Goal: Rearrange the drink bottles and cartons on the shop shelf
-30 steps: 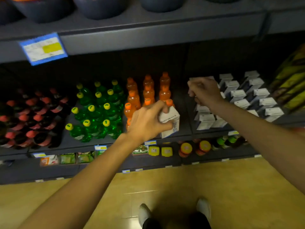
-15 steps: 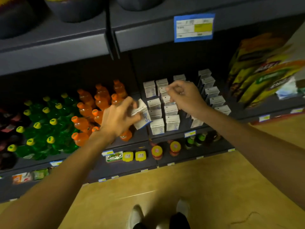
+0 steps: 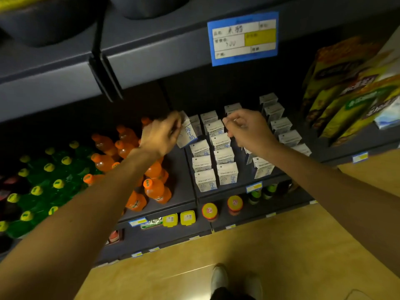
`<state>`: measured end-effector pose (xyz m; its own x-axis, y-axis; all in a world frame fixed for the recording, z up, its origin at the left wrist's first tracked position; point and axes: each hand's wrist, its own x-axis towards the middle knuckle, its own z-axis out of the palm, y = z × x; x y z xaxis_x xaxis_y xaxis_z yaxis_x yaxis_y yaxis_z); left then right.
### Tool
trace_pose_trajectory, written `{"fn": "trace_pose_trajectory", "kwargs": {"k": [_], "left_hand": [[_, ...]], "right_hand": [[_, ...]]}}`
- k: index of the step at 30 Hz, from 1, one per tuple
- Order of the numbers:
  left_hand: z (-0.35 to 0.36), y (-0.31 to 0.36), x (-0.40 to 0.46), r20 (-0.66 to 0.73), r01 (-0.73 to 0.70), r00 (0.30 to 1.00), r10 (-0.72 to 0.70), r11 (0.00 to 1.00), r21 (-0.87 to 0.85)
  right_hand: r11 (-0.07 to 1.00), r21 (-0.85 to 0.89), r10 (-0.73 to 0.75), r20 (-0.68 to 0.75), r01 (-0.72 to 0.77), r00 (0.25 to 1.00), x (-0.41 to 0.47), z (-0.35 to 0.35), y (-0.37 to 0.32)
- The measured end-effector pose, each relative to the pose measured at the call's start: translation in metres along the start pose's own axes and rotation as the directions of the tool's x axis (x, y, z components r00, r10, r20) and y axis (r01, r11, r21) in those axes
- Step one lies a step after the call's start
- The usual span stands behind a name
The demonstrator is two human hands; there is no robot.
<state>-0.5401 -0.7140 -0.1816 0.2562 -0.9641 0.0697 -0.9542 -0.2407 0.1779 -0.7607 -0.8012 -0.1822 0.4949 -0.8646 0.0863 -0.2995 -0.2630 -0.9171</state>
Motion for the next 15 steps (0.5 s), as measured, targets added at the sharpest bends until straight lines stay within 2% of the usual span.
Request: {"fn": "trace_pose_trajectory", "kwargs": {"k": [3,6,11,15], "left_hand": [[0.016,-0.013,0.028,0.039,0.025,0.999,-0.026,0.999,0.02],[0.036,-0.026,0.052,0.077,0.036,0.996,-0.039,0.998,0.041],[0.062,-0.032,0.074,0.013,-0.018,1.0,0.018,0.999,0.031],[0.08,-0.027,0.081,0.024,-0.063,0.998,0.062,0.998,0.02]], "right_hand": [[0.999,0.011,-0.031,-0.006,0.031,0.999,0.01,0.007,0.008],[0.994,0.102,-0.038,-0.059,0.044,0.998,0.017,0.013,0.018],[0.989,0.14,-0.042,-0.073,0.052,0.996,0.02,0.022,0.049],[0.989,0.147,-0.02,-0.092,0.033,0.996,0.017,0.022,0.069]]}}
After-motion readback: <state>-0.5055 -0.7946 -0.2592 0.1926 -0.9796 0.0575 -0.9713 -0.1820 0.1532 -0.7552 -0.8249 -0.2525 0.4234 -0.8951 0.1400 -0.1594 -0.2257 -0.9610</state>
